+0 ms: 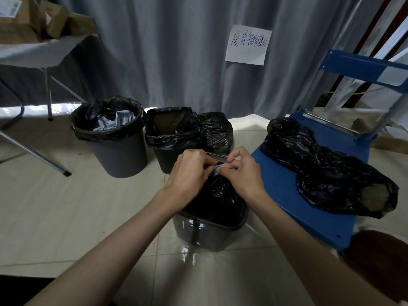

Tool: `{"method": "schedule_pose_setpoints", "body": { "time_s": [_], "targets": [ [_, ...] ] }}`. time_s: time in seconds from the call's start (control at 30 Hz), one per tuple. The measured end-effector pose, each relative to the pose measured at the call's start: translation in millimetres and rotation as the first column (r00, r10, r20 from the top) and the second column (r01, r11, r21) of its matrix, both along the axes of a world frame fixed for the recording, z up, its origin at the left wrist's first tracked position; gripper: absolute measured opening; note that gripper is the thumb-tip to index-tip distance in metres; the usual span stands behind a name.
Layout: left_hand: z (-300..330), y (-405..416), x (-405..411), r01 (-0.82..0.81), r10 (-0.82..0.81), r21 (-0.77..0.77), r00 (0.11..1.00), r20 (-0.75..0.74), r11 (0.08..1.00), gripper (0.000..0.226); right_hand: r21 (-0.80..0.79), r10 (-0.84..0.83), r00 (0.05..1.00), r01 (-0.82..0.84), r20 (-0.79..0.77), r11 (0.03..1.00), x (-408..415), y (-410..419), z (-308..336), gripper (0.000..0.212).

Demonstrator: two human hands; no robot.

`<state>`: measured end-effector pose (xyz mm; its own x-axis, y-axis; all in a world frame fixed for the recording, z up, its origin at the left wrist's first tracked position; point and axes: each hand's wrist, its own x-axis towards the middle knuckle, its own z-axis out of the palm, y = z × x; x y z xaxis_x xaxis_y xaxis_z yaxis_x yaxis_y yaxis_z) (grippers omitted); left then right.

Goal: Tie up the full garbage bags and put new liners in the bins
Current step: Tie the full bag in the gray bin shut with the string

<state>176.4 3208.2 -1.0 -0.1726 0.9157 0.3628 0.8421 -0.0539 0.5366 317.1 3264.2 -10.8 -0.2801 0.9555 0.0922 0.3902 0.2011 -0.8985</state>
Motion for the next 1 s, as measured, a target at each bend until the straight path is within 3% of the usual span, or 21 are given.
{"method": "schedule_pose_setpoints", "body": {
  "time_s": [0.13, 0.23, 0.37, 0.47, 0.57, 0.9, 1.0],
  "targets": [
    [-0.8, 1.7, -0.6, -0.009, 0.006, -0.045, 0.998, -0.057, 0.999, 0.013, 0.039, 0.013, 0.999, -0.015, 0.033, 0.999, 1.0, -1.1, -0.7, 0.039],
    [1.5, 3.9, -4.1, -0.022, 0.024, -0.128, 1.0, 0.015, 0.991, 0.012, 0.133, 0.067, 0.995, -0.077, 0.077, 0.988, 2.4, -0.7, -2.6, 0.034],
    [1.0, 6.7, -12.1, 0.025, 0.046, -0.281, 0.969, 0.243, 0.959, 0.008, 0.241, 0.116, 0.981, -0.152, 0.157, 0.959, 2.9, -1.5, -3.9, 0.029],
    [-1.1, 5.1, -16.2, 0.111, 0.091, -0.343, 0.847, 0.523, 0.933, 0.009, 0.243, 0.158, 0.977, -0.19, 0.146, 0.951, 3.6, -2.2, -5.4, 0.025],
    [0.6, 2.8, -16.4, 0.207, 0.122, -0.391, 0.735, 0.667, 0.897, 0.019, 0.246, 0.156, 0.978, -0.186, 0.135, 0.951, 3.9, 0.3, -8.3, 0.022],
    [-2.7, 5.2, -18.2, 0.227, 0.189, -0.396, 0.606, 0.773, 0.89, 0.015, 0.261, 0.153, 0.987, -0.162, 0.054, 0.952, 3.1, -0.1, -9.4, 0.012],
    [-2.9, 6.7, -17.6, 0.218, 0.192, -0.392, 0.604, 0.773, 0.894, 0.014, 0.286, 0.143, 0.987, -0.157, 0.068, 0.945, 0.6, -2.3, -12.9, 0.015]
  ]
}}
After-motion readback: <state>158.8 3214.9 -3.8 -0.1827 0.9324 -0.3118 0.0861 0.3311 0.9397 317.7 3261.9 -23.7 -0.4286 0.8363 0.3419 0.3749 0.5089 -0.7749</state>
